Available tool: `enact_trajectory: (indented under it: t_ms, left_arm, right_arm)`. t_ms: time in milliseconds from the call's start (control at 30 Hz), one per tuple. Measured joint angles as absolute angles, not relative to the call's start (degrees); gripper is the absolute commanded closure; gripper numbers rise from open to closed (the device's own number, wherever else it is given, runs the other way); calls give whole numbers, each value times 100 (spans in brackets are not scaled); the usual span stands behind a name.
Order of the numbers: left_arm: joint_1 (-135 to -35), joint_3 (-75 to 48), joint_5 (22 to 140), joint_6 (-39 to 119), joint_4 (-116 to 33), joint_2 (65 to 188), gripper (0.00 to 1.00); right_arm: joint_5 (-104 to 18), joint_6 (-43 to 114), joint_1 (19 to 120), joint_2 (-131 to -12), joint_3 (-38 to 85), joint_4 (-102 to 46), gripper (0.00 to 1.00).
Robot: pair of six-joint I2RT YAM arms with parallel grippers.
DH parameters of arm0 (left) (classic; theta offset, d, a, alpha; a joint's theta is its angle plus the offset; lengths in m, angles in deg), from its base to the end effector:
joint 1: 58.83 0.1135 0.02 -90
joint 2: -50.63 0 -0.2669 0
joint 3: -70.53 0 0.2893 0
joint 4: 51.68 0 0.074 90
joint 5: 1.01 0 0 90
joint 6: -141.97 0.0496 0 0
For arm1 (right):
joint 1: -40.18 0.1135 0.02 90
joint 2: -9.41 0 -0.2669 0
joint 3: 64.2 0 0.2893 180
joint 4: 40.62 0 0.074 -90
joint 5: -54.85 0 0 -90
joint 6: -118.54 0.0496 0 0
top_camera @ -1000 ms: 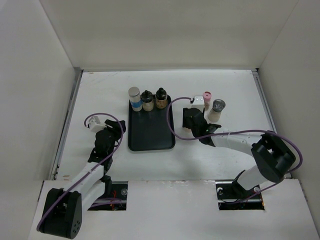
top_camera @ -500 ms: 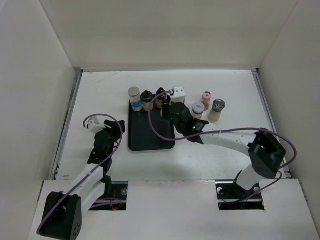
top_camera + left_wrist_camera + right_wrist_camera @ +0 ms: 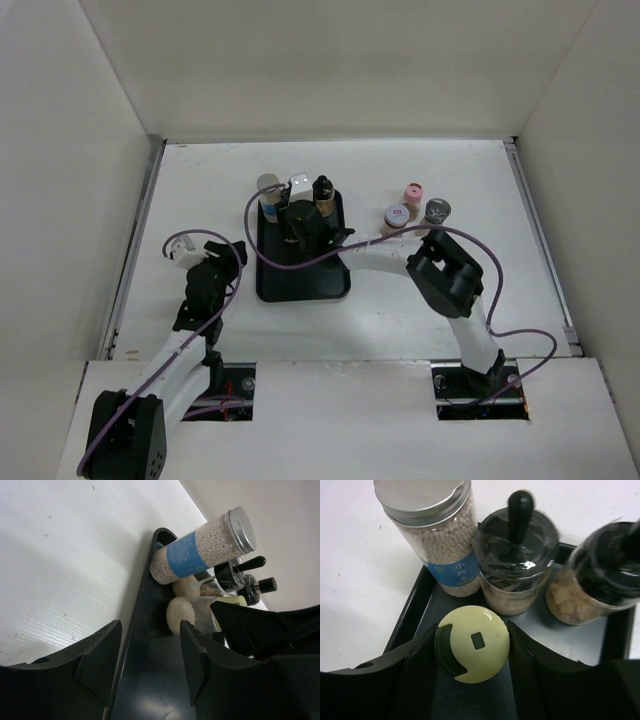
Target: Organize the condiment bottles
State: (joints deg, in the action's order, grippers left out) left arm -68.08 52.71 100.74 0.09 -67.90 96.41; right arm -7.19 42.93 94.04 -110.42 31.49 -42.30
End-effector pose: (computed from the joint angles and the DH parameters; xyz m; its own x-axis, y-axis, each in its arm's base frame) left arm 0.2083 -0.0237 0.1442 -0.0930 -0.7652 -0.6370 -0.1823 0.6420 -0.7447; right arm 0.3288 0.4108 0.1817 -0.3320 -0.0824 -0.9397 -0.3874 0.9202 0.0562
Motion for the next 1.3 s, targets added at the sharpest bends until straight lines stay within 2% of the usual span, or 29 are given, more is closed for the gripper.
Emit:
enact_trajectory:
  t_ms: [100, 200, 233, 333, 467, 533, 567, 600, 633, 667, 733, 767, 833, 867, 967, 1000, 1033, 1300]
  left_arm:
    - [-6798, 5271, 10054, 5, -6774, 9704, 51]
    - [-6784, 5271, 10052, 5, -6777, 9704, 51]
    - [-6784, 5271, 10050, 5, -6777, 9713, 51]
    - [-6784, 5271, 10039, 5, -6774, 9718, 51]
    - [-6784, 5271, 10045, 7, -6777, 9685, 51]
    - [-6784, 5271, 10041, 5, -6772, 9687, 51]
    - [-6784, 5271, 10043, 7, -6772, 9678, 51]
    - [-6784, 5271, 10043, 7, -6768, 9663, 51]
    - [-6784, 5271, 10043, 7, -6766, 9643, 51]
    - [-6784, 5271, 10045, 7, -6768, 9626, 51]
    - [-6784, 5271, 10047, 7, -6772, 9619, 52]
    - [-6784, 5271, 10045, 7, -6770, 9628, 52]
    - [-6789, 5271, 10043, 7, -6768, 9648, 52]
    - [-6791, 5271, 10045, 7, -6768, 9652, 52]
    - [-6800, 5271, 10063, 7, -6774, 9687, 52]
    - [-6808, 5271, 10071, 7, -6774, 9722, 52]
    - [-6822, 5271, 10074, 7, -6770, 9755, 52]
    - [-6905, 5271, 10135, 20, -6772, 9958, 51]
  right_arm:
    - [-727, 4284, 9433, -11293, 3372, -4239, 44]
    - [-727, 4295, 9472, -11370, 3497, -4241, 21]
    - [-716, 4315, 9494, -11378, 3508, -4245, 17]
    - [-716, 4321, 9529, -11381, 3508, -4247, 11]
    - [-749, 4313, 9540, -11162, 3276, -4258, 11]
    - [-764, 4317, 9540, -10777, 2867, -4276, 15]
    - [-767, 4319, 9540, -10498, 2598, -4296, 22]
    - [-771, 4319, 9533, -10211, 2327, -4333, 30]
    - [-758, 4321, 9509, -9866, 2019, -4357, 43]
    - [-749, 4313, 9492, -9518, 1733, -4387, 61]
    - [-681, 4343, 9385, -8830, 1140, -4529, 75]
    - [-605, 4354, 9275, -8504, 865, -4591, 76]
    - [-404, 4382, 8932, -7997, 397, -4680, 70]
    - [-294, 4404, 8725, -7831, 212, -4704, 62]
    - [27, 4549, 8102, -7613, -219, -4623, 23]
    - [95, 4577, 7957, -7610, -300, -4536, 14]
    - [127, 4599, 7879, -7626, -346, -4446, 10]
    - [263, 4673, 7689, -8194, -125, -4044, 6]
